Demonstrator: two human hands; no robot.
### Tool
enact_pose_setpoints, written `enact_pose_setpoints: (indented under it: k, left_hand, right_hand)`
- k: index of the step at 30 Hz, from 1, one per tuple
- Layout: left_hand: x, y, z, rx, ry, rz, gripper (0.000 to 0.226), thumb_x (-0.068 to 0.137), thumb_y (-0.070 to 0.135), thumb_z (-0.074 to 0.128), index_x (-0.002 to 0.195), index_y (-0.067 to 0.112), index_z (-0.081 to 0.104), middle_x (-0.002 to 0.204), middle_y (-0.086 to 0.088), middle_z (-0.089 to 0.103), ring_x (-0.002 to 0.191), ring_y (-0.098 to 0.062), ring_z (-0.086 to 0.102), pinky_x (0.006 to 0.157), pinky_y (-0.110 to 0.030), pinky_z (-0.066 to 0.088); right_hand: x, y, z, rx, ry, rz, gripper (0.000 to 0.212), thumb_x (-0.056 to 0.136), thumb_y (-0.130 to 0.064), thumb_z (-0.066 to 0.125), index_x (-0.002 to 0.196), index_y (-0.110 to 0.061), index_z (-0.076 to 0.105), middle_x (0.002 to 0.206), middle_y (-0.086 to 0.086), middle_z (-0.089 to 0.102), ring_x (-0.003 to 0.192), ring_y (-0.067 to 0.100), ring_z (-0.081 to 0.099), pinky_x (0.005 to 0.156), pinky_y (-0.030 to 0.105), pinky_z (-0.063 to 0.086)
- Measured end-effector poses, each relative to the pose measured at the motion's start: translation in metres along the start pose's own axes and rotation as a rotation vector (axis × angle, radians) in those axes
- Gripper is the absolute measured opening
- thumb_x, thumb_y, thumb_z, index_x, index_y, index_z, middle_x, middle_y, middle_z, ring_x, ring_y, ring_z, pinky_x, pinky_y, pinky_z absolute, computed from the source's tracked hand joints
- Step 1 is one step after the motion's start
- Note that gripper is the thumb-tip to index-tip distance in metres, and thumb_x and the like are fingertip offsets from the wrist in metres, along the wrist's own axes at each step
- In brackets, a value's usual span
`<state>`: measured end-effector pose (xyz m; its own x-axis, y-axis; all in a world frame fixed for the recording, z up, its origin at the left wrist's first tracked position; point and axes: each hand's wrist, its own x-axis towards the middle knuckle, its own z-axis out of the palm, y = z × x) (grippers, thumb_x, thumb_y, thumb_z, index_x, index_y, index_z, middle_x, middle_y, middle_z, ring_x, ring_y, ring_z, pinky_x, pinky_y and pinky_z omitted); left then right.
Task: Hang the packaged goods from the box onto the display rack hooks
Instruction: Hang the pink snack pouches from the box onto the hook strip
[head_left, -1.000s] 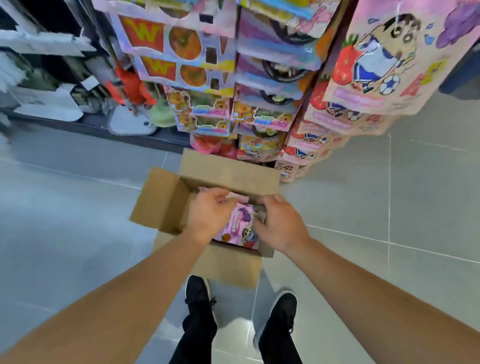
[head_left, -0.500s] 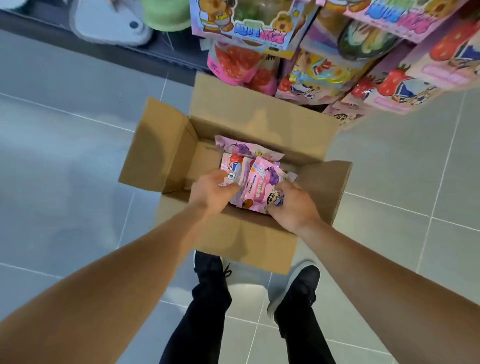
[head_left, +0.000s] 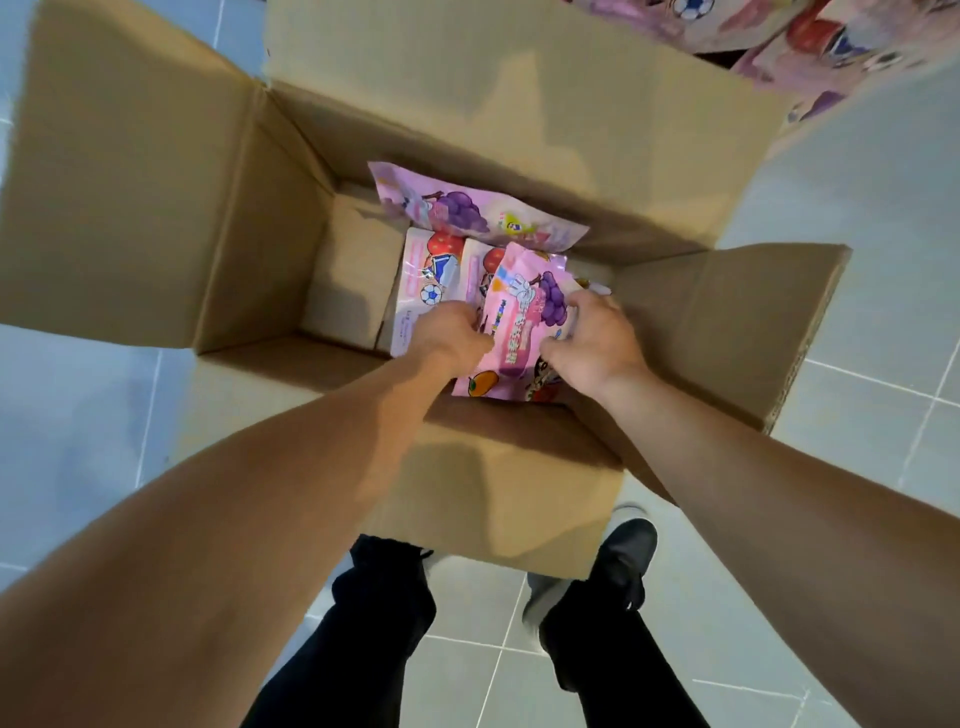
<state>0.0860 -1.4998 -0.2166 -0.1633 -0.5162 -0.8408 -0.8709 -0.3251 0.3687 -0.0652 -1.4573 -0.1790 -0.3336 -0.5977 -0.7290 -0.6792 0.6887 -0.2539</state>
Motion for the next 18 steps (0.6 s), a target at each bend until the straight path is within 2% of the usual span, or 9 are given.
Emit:
enact_pose_setpoints:
  k: [2,4,8,10,11,13,15,17,18]
  left_hand:
    - [0.003,-0.003,0.009,-0.032,0.027,0.003,0.018,0.092,0.016,0.059,0.103,0.008,0.069,0.106,-0.010,0.069,0.100,-0.028,0.063,0.076,-0.031,0.050]
    - [-0.005,-0.003,0.012,-0.018,0.079,0.062,0.014,0.092,0.011,0.054,0.094,0.005,0.067,0.100,-0.014,0.070,0.096,-0.032,0.063,0.081,-0.036,0.054]
    - [-0.042,0.008,-0.005,0.109,0.143,0.294,0.018,0.089,0.000,0.047,0.074,0.011,0.045,0.082,-0.020,0.058,0.085,-0.039,0.055,0.072,-0.040,0.046]
    - [-0.061,0.011,-0.019,0.166,0.163,0.371,0.020,0.085,-0.002,0.045,0.071,0.011,0.041,0.073,-0.013,0.047,0.078,-0.040,0.052,0.063,-0.039,0.039]
    - [-0.071,0.011,-0.027,0.198,0.170,0.381,0.019,0.085,-0.001,0.045,0.071,0.012,0.041,0.072,-0.011,0.045,0.076,-0.039,0.051,0.061,-0.038,0.037]
    - [-0.092,0.010,-0.046,0.233,0.193,0.370,0.016,0.086,0.003,0.044,0.075,0.015,0.044,0.076,-0.007,0.048,0.074,-0.037,0.048,0.061,-0.037,0.039]
    - [-0.113,0.012,-0.064,0.232,0.219,0.362,0.018,0.092,0.010,0.042,0.077,0.020,0.042,0.078,-0.005,0.049,0.073,-0.031,0.046,0.063,-0.035,0.039]
    - [-0.139,0.018,-0.082,0.224,0.255,0.355,0.017,0.095,0.017,0.043,0.079,0.021,0.046,0.081,-0.009,0.055,0.074,-0.030,0.047,0.064,-0.035,0.039]
    - [-0.150,0.022,-0.091,0.229,0.286,0.351,0.016,0.096,0.020,0.044,0.082,0.020,0.053,0.087,-0.011,0.062,0.077,-0.031,0.051,0.066,-0.036,0.042]
  right_hand:
    - [0.004,0.002,0.002,0.000,0.010,-0.001,0.061,0.084,-0.021,0.067,0.140,-0.019,0.044,0.139,0.007,0.045,0.128,0.023,0.046,0.102,0.027,0.038]
    - [0.000,0.002,0.000,0.030,0.023,-0.018,0.070,0.082,-0.017,0.069,0.145,-0.020,0.038,0.142,0.006,0.042,0.130,0.022,0.045,0.105,0.026,0.036]
    - [-0.022,-0.009,-0.016,0.155,0.063,-0.197,0.090,0.076,-0.010,0.073,0.152,-0.021,0.026,0.148,0.006,0.037,0.134,0.019,0.040,0.111,0.027,0.033]
    - [-0.033,-0.017,-0.029,0.172,0.099,-0.261,0.074,0.074,-0.005,0.073,0.140,-0.022,0.044,0.136,0.004,0.049,0.120,0.017,0.051,0.104,0.024,0.039]
    - [-0.040,-0.022,-0.037,0.169,0.130,-0.278,0.054,0.074,-0.004,0.072,0.123,-0.021,0.056,0.121,0.003,0.058,0.109,0.018,0.058,0.099,0.027,0.044]
    - [-0.056,-0.033,-0.056,0.168,0.148,-0.283,0.021,0.076,-0.006,0.073,0.092,-0.018,0.065,0.093,0.000,0.067,0.086,0.016,0.061,0.086,0.026,0.048]
    - [-0.074,-0.043,-0.074,0.134,0.107,-0.277,0.010,0.081,-0.011,0.072,0.084,-0.018,0.067,0.084,-0.003,0.065,0.080,0.013,0.058,0.078,0.023,0.044]
    - [-0.096,-0.052,-0.089,0.134,0.082,-0.261,0.007,0.084,-0.014,0.070,0.084,-0.019,0.064,0.082,-0.004,0.063,0.079,0.017,0.060,0.079,0.029,0.050]
    - [-0.106,-0.055,-0.094,0.141,0.081,-0.256,0.004,0.085,-0.015,0.068,0.086,-0.018,0.065,0.083,-0.002,0.064,0.080,0.019,0.061,0.080,0.032,0.052]
